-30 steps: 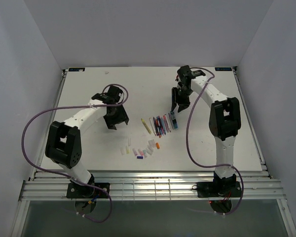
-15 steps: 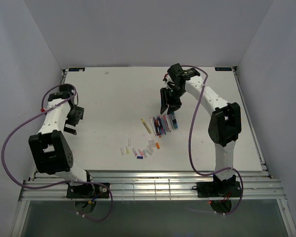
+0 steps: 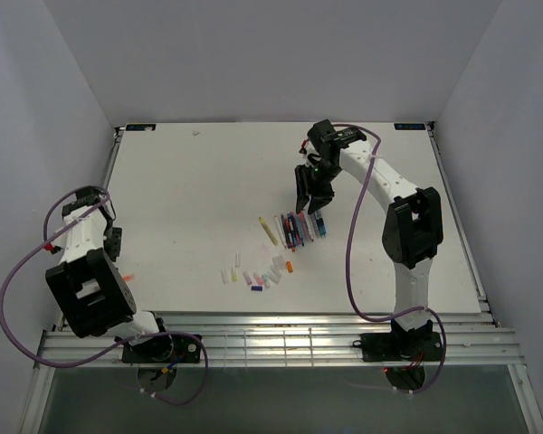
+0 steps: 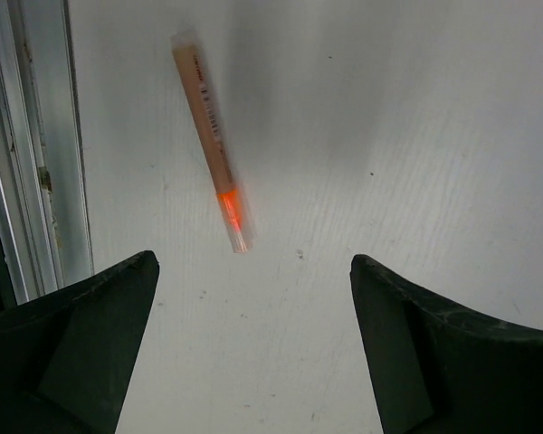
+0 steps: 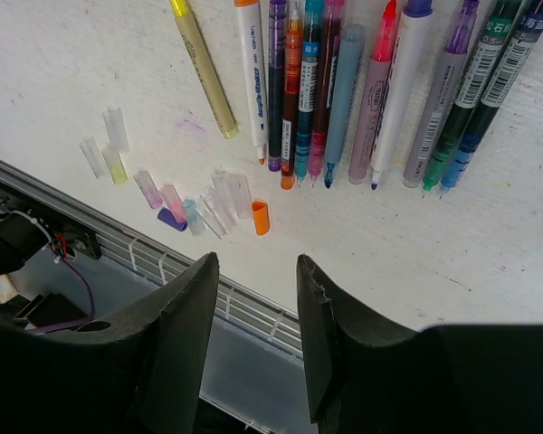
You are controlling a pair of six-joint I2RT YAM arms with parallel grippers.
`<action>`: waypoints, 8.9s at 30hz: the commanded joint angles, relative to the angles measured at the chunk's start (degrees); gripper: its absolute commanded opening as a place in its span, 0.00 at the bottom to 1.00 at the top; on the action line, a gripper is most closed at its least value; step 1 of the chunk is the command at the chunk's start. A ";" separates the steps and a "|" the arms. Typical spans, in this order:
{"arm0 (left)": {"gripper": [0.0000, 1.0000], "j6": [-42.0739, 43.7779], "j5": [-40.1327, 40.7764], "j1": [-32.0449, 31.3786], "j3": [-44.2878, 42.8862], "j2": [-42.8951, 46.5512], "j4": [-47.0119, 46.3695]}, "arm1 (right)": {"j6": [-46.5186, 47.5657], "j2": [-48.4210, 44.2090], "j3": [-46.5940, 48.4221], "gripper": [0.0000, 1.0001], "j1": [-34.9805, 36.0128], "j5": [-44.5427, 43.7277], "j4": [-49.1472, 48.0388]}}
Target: Open the pen caps
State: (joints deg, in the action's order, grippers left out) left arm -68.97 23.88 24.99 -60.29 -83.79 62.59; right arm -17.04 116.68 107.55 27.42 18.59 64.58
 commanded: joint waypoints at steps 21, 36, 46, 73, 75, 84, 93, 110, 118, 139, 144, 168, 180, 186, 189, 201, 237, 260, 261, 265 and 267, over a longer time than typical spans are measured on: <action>0.96 6.13 -1.47 7.96 10.11 -1.72 -14.95 | 1.66 -0.23 0.12 0.46 0.88 1.45 0.46; 0.84 6.57 -1.82 8.76 11.60 -6.82 -18.47 | 1.74 1.53 1.00 0.46 0.97 1.63 -0.15; 0.65 5.78 -1.03 9.28 13.79 -7.80 -18.38 | 1.74 1.53 1.08 0.45 0.97 1.27 -0.68; 0.00 13.86 -15.26 -1.59 5.03 -4.99 -19.35 | 1.13 -1.98 0.83 0.46 0.88 0.30 -2.87; 0.00 13.16 -18.23 -7.90 2.38 -4.81 -18.99 | 1.48 -2.42 0.12 0.46 0.97 2.58 -3.23; 0.00 12.63 -41.71 -25.32 -1.66 -1.81 -42.71 | -1.13 -6.47 -8.39 0.47 0.97 23.83 -13.66; 0.00 14.57 -48.84 -39.56 -10.89 -10.25 -48.26 | -24.42 -8.75 -17.18 0.50 4.22 35.55 -40.73; 0.00 13.16 -38.82 -46.26 -18.72 -13.60 -35.69 | -34.82 -9.11 -22.20 0.55 4.48 25.45 -53.33; 0.00 12.63 -38.03 -46.26 -16.26 -10.96 -35.52 | -35.17 -7.26 -20.80 0.49 4.31 24.92 -52.89; 0.00 14.57 -36.45 -46.26 -17.32 -9.82 -33.14 | -32.53 -4.89 -17.72 0.48 4.31 25.62 -47.88; 0.00 14.65 -36.36 -46.26 -17.49 -9.64 -32.97 | -32.45 -3.31 -17.11 0.48 4.22 25.36 -47.79; 0.00 14.13 -36.27 -46.26 -18.37 -10.61 -32.18 | -33.33 0.74 -14.65 0.31 4.92 26.85 -48.23; 0.00 13.95 -35.57 -46.26 -18.63 -11.13 -31.39 | -33.50 1.09 -15.18 0.29 5.89 28.08 -49.11; 0.00 14.12 -35.13 -46.26 -18.81 -11.40 -31.21 | -33.94 1.53 -15.44 0.29 6.42 28.43 -49.37; 0.00 14.21 -34.78 -46.26 -19.07 -11.57 -31.04 | -33.68 1.44 -15.61 0.08 6.59 28.35 -49.02; 0.00 15.88 -28.28 -44.77 -37.43 -22.89 -12.69 | -5.32 -0.49 -5.59 0.08 11.77 -13.36 -14.50; 0.00 19.40 -29.50 -46.17 -20.93 -17.20 -19.17 | -3.27 -23.68 -41.79 0.08 5.89 4.70 -32.14; 0.04 20.80 -33.11 -52.59 -20.04 -28.62 -22.51 | -1.24 -20.01 -48.84 0.14 5.89 4.26 -35.66; 0.05 20.89 -33.02 -52.59 -20.21 -28.80 -22.60 | -1.24 -19.31 -48.58 0.14 5.98 4.26 -35.66; 0.11 21.51 -32.93 -52.59 -21.18 -30.03 -22.68 | -1.42 -17.72 -47.61 0.17 6.07 4.61 -35.66; 0.16 21.42 -33.72 -52.59 -21.44 -30.73 -22.68 | -1.42 -16.93 -47.08 0.20 6.33 4.35 -35.49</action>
State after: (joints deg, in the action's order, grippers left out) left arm -48.40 -8.56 -27.57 -79.66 -114.10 40.97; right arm -19.05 98.98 57.63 33.15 22.33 29.89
